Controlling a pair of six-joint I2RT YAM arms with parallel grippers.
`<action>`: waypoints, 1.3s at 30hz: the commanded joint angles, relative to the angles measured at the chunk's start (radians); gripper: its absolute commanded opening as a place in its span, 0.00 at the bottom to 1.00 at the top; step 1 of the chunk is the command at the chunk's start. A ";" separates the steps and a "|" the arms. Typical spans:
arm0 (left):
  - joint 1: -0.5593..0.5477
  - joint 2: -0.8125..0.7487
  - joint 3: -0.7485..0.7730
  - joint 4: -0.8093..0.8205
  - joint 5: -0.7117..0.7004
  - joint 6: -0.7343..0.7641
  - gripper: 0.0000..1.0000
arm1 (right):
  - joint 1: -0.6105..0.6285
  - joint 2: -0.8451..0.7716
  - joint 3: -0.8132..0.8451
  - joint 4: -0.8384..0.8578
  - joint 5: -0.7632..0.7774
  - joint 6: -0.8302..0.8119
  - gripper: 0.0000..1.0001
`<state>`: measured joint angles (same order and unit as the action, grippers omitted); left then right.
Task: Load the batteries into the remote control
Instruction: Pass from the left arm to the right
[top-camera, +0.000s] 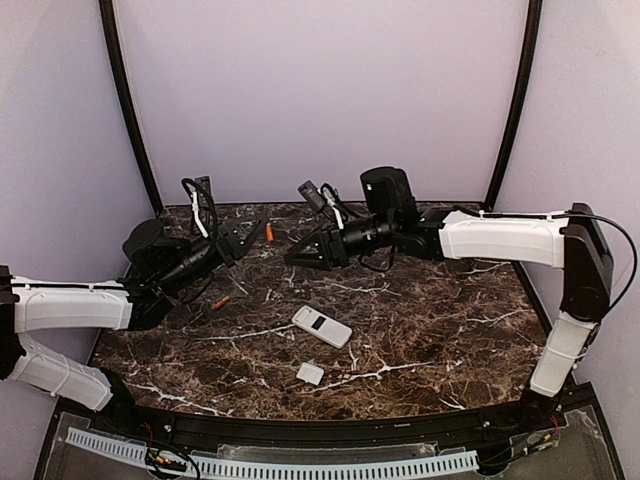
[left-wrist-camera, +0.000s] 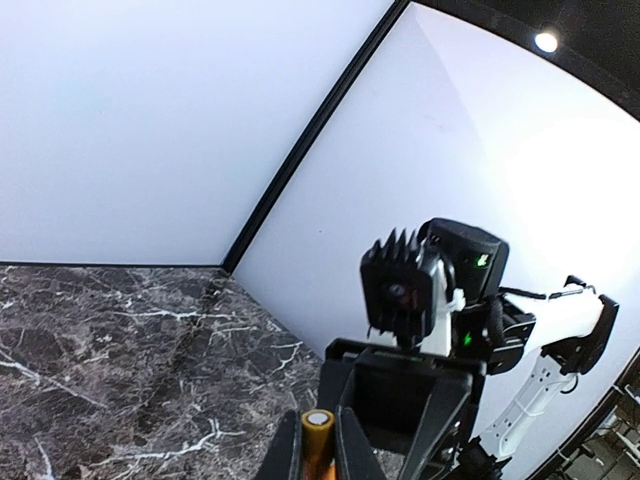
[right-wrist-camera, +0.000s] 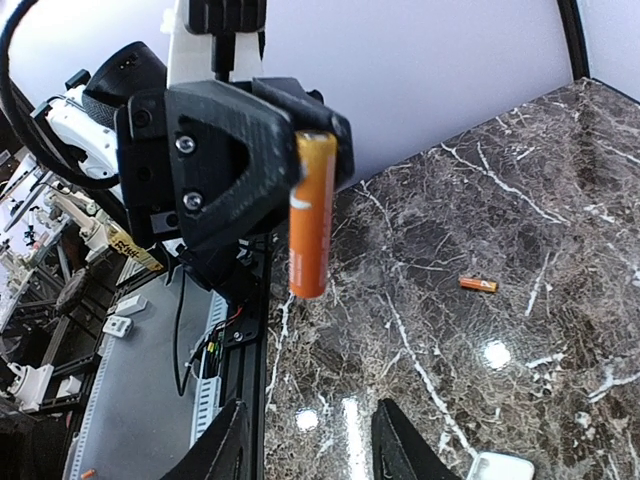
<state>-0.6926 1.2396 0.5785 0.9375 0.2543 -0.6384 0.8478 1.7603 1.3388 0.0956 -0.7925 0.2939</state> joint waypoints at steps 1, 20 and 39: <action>-0.026 -0.025 -0.025 0.148 0.008 -0.058 0.00 | 0.025 0.019 0.040 0.041 -0.024 0.011 0.39; -0.067 0.041 -0.044 0.258 0.011 -0.098 0.00 | 0.048 0.058 0.134 0.049 -0.077 0.013 0.24; -0.064 -0.082 -0.039 0.040 0.005 0.036 0.65 | 0.038 0.014 0.084 -0.034 -0.068 -0.022 0.00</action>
<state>-0.7563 1.2701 0.5339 1.1240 0.2535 -0.6956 0.8856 1.8076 1.4452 0.1001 -0.8650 0.2905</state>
